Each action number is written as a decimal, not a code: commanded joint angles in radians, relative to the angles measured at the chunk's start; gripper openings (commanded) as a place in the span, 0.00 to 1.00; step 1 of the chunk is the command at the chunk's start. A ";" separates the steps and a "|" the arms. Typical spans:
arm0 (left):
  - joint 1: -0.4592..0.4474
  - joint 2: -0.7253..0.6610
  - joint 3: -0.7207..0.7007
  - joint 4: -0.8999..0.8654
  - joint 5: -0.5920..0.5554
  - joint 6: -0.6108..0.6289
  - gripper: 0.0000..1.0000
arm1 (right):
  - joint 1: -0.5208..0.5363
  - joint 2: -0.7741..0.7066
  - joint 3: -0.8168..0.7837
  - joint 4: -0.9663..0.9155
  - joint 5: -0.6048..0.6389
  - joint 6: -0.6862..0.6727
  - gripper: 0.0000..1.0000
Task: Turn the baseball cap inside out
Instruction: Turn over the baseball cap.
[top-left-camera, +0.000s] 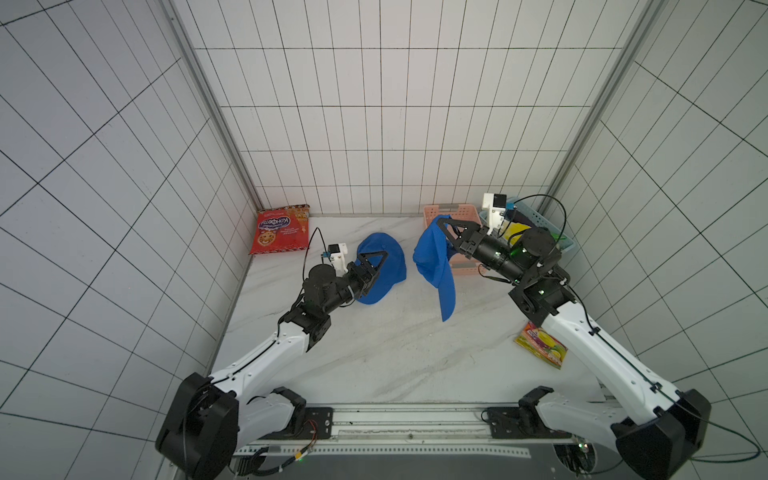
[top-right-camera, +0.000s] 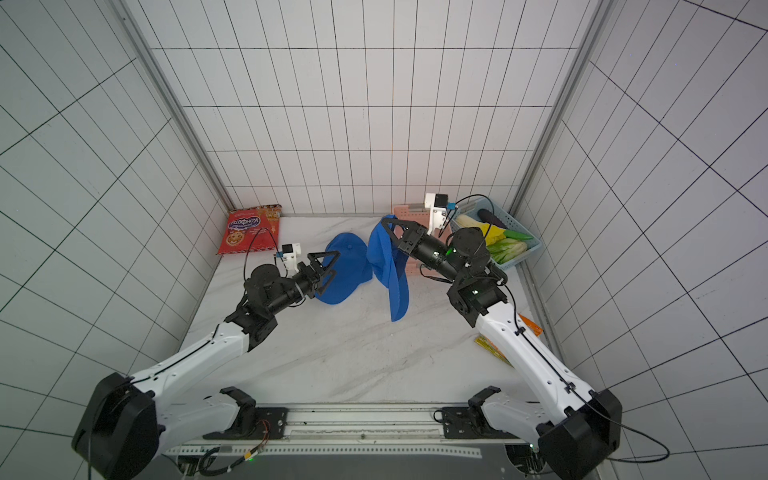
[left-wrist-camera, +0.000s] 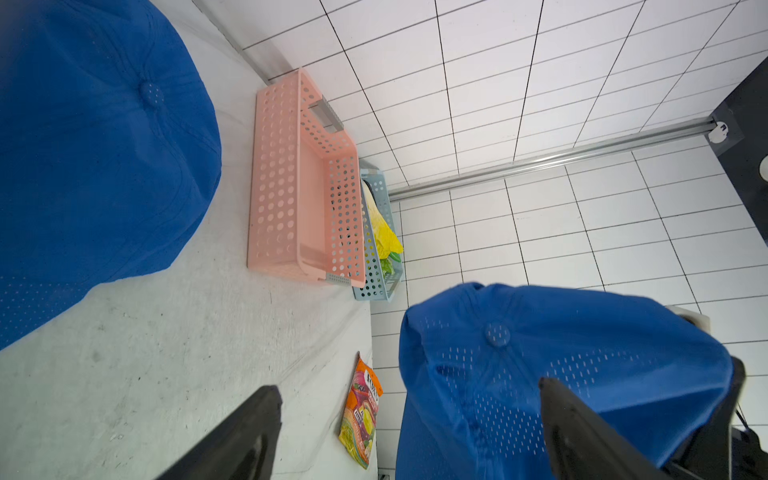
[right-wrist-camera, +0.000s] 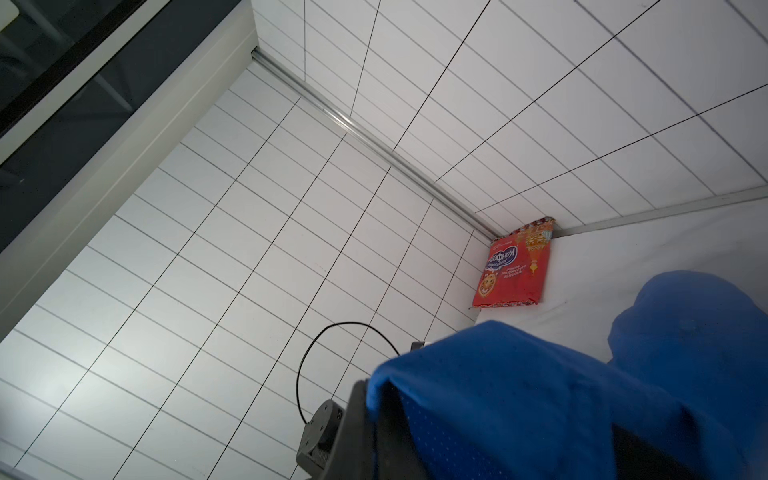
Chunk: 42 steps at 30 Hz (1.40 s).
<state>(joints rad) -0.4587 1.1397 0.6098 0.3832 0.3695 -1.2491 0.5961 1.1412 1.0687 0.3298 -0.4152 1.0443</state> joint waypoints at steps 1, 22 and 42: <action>-0.031 -0.024 -0.008 0.066 0.069 0.094 0.96 | 0.013 -0.011 0.007 -0.047 0.178 -0.019 0.00; -0.504 0.111 0.112 0.068 -0.402 1.186 0.98 | 0.077 0.119 0.291 -0.386 0.532 0.286 0.00; -0.619 0.639 0.212 0.812 -1.013 1.707 0.65 | 0.047 -0.031 0.182 -0.408 0.605 0.389 0.00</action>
<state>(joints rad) -1.0836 1.7828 0.8051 1.0550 -0.5083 0.3801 0.6598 1.1568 1.2713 -0.0734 0.1509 1.4193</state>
